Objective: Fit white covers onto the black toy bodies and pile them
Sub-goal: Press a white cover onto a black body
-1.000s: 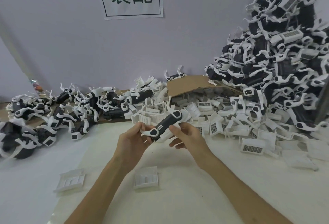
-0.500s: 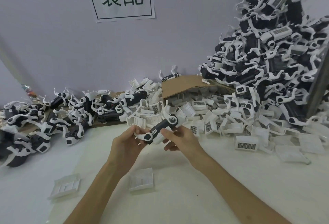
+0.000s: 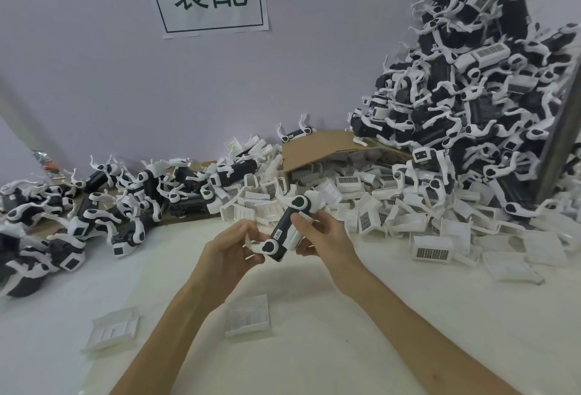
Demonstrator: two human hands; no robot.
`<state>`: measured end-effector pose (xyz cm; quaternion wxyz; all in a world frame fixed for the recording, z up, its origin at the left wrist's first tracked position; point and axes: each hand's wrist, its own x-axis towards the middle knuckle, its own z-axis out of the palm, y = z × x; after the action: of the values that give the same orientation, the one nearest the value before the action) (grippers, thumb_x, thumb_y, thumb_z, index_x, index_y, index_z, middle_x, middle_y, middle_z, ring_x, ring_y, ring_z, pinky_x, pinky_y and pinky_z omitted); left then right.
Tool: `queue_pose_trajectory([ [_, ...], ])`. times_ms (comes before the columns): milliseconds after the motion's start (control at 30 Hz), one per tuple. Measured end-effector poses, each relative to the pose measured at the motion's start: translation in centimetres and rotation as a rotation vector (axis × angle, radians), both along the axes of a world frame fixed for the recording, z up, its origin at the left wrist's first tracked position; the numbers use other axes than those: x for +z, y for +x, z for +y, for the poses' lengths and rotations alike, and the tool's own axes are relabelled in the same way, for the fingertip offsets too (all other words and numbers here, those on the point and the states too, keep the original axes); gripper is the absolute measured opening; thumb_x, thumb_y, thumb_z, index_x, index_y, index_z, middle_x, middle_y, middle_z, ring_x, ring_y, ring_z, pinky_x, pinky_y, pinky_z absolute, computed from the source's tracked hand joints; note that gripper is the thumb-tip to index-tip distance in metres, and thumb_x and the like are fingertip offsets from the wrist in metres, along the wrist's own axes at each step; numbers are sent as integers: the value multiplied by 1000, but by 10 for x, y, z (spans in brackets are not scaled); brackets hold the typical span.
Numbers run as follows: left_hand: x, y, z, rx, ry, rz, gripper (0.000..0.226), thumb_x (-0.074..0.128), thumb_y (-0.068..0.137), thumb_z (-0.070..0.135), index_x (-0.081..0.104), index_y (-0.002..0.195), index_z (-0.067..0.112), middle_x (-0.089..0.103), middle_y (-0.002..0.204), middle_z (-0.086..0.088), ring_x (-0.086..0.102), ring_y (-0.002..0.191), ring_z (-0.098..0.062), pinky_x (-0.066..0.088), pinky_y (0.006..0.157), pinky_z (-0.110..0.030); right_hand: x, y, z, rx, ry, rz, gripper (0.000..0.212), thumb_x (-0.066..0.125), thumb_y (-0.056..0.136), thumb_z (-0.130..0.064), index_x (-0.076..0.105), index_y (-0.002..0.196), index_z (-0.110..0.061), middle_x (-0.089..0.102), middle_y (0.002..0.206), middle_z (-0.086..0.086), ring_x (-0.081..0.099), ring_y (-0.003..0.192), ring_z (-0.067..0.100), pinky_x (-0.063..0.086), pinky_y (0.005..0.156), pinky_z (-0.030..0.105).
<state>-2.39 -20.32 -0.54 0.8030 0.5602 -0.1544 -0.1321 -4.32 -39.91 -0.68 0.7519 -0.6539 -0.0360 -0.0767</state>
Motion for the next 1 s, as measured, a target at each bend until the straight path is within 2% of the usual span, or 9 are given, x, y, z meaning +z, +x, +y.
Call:
queue_pose_trajectory([
  [133,-2,-5,-8,74,207,-118,15,66,80,23,75,90,16,63,79,-7,58,65,-17,49,53,-27,-2,0,0,-5,-101,-79,17,74,90,-29,61,82,-20,66,65,-10,59,53,9,51,58,22],
  [200,-6,-8,-14,141,315,-197,22,69,79,26,76,100,23,66,83,-9,62,66,-18,50,53,-28,-4,0,0,-14,-154,-121,16,75,89,-29,62,83,-22,67,70,-10,59,56,8,49,56,21],
  [300,-7,-10,-20,206,433,-311,35,73,79,29,73,114,32,71,92,-2,68,66,-22,54,55,-27,-3,-1,-2,-22,-219,-145,21,76,87,-37,66,92,-19,71,82,2,62,64,10,53,61,28],
  [367,-6,-10,-20,221,464,-357,36,77,85,22,71,118,32,73,98,1,71,69,-23,56,56,-27,-2,-1,-2,-29,-246,-150,30,75,82,-45,67,94,-19,72,87,6,64,68,13,55,65,36],
  [467,-5,-12,-20,227,473,-383,36,73,91,7,71,115,34,75,101,3,71,67,-22,56,57,-26,-2,-1,-4,-42,-302,-161,30,74,78,-49,68,95,-26,73,88,-1,65,74,11,57,73,41],
  [633,-5,-13,-22,231,438,-346,36,73,89,7,71,117,29,77,101,0,69,61,-18,55,56,-22,-3,-2,-4,-23,-344,-157,20,74,89,-36,69,105,-25,74,96,-6,67,86,14,57,82,42],
  [767,-7,-10,-20,239,425,-304,35,72,90,8,72,122,23,78,105,1,75,76,-24,57,58,-29,3,-6,-5,80,-262,-123,17,61,100,-27,68,110,-15,69,92,-2,60,73,9,51,70,26],
  [867,-8,-8,-18,230,373,-269,32,70,92,7,74,116,27,77,107,0,74,79,-24,56,57,-29,6,-5,-7,139,-189,-64,23,49,104,-18,69,109,-10,62,90,2,54,72,13,47,70,26],
  [1000,-7,-9,-15,176,285,-199,27,71,91,18,78,112,33,76,110,-3,71,79,-19,56,60,-29,5,-6,-4,165,-244,-94,23,48,106,-20,71,103,-24,62,89,3,53,72,13,49,66,22],
])
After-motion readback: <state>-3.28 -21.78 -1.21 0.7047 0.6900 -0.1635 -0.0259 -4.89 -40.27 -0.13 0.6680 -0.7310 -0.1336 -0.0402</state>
